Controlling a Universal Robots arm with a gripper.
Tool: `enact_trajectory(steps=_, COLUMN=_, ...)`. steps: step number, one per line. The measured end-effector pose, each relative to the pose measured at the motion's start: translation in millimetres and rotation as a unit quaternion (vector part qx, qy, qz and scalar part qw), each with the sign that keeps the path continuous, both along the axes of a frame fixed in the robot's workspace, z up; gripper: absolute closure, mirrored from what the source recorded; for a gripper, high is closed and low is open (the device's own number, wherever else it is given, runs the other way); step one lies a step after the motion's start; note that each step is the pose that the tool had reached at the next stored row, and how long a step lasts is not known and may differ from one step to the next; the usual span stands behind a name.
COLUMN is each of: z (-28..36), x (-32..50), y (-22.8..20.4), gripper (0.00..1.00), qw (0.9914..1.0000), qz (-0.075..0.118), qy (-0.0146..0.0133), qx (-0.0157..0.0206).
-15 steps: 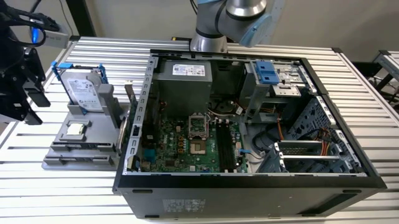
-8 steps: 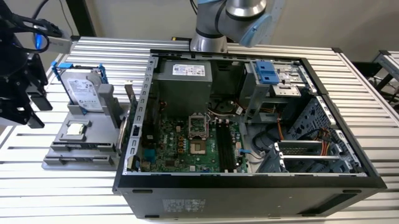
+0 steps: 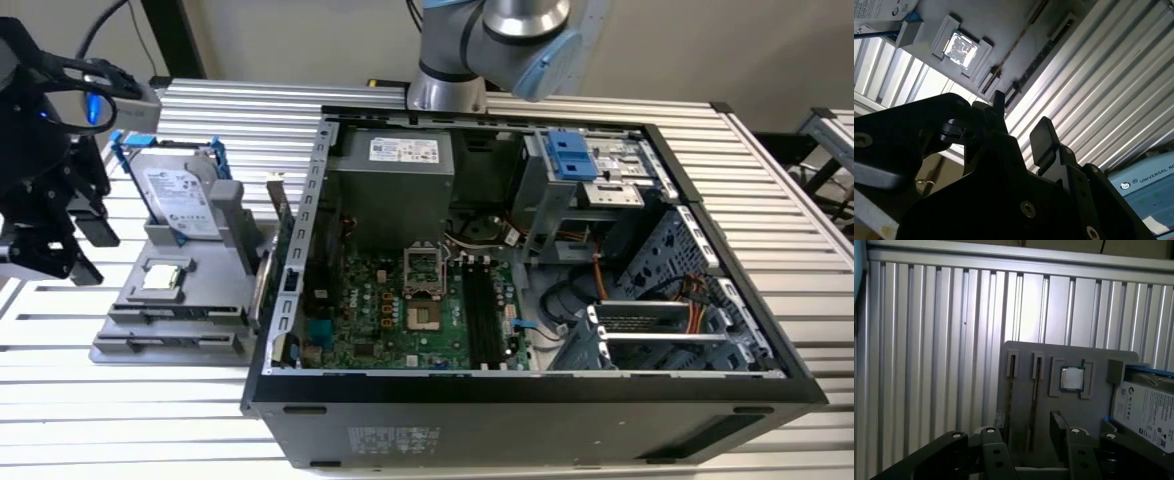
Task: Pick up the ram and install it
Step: 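Pick up the ram and move it above insertion slot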
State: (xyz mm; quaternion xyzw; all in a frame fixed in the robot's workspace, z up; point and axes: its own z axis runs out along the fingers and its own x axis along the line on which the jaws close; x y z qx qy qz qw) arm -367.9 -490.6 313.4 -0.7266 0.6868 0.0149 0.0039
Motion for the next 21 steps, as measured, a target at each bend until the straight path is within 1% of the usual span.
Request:
enact_trajectory(steps=7, z=-11.7, x=0.0, y=0.0, gripper=0.00, qw=1.00000, qz=0.000, qy=0.0001, qx=-0.0003)
enact_trajectory(steps=10, z=-13.9, x=0.1, y=0.0, gripper=0.00, qw=0.99999, qz=0.000, qy=0.0012, qx=-0.0036)
enact_trajectory(steps=13, z=-18.7, x=0.1, y=0.0, gripper=0.00, qw=0.99998, qz=0.000, qy=0.0012, qx=-0.0062)
enact_trajectory(steps=21, z=-33.4, x=0.1, y=0.0, gripper=0.00, qw=0.99997, qz=0.000, qy=0.0012, qx=-0.0075)
